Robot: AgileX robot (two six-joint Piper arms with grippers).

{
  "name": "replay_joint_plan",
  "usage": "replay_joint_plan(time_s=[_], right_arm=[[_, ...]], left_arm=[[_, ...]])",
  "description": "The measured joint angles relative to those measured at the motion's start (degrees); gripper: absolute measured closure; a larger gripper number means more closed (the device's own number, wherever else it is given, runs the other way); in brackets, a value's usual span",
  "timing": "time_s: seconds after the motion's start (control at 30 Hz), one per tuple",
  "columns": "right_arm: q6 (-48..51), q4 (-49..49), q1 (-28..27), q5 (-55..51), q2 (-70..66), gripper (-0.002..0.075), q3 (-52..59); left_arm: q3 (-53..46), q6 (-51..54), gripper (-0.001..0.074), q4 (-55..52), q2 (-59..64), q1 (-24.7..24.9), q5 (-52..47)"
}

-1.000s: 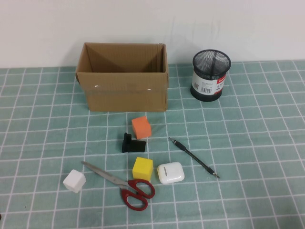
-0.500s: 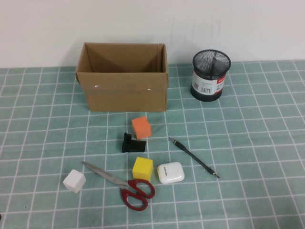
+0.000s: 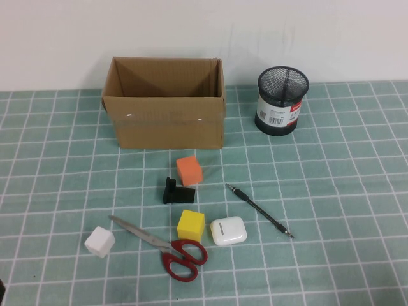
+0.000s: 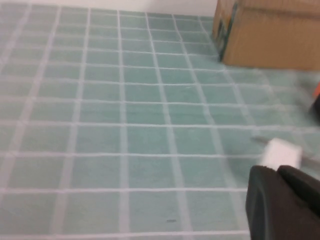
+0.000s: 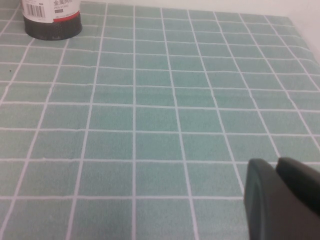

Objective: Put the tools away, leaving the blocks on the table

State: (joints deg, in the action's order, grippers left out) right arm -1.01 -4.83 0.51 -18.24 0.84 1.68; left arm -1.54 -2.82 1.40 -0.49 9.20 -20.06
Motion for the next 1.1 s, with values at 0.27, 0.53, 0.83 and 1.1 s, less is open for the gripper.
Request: replay_joint_plan(time_s=[0.27, 0.53, 0.83, 1.1], right_arm=[[0.00, 0.00, 0.00, 0.00, 0.00, 0.0733, 0.00], [0.00, 0.00, 0.00, 0.00, 0.00, 0.0733, 0.00], [0.00, 0.00, 0.00, 0.00, 0.00, 0.0733, 0.00], [0.00, 0.00, 0.00, 0.00, 0.00, 0.0733, 0.00]], left_arm=[[0.00, -14.67, 0.0739, 13.34, 0.00, 0.00, 9.21], [3.16, -12.56, 0.0739, 14.36, 0.00, 0.00, 13.19], [25.70, 4.63, 0.0739, 13.41, 19.13, 0.00, -13.90], [39.57, 36.10, 0.0739, 20.81, 42.65, 0.00, -36.52]])
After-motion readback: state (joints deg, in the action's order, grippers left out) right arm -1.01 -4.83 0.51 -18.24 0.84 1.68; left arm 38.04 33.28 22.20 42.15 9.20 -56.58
